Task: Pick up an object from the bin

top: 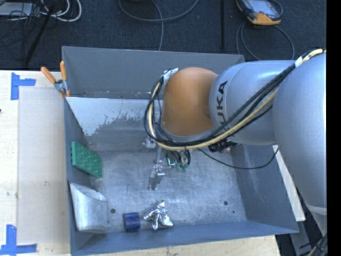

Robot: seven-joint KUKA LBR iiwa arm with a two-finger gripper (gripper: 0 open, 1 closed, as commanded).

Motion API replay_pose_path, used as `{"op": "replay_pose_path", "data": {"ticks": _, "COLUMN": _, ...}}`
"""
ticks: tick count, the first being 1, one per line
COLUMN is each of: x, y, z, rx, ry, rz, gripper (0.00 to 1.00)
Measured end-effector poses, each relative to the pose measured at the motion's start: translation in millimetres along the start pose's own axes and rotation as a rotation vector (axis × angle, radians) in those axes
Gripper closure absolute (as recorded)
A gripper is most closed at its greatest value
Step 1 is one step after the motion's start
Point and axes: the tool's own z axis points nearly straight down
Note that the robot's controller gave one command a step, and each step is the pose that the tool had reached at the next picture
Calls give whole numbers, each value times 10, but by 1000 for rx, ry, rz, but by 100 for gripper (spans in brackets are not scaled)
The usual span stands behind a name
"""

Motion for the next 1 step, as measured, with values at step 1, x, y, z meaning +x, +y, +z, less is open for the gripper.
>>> {"op": "replay_pose_path", "data": {"ticks": 1, "x": 649, "y": -789, "z": 585, "rx": 0, "ry": -13, "rz": -341, "gripper": 0}}
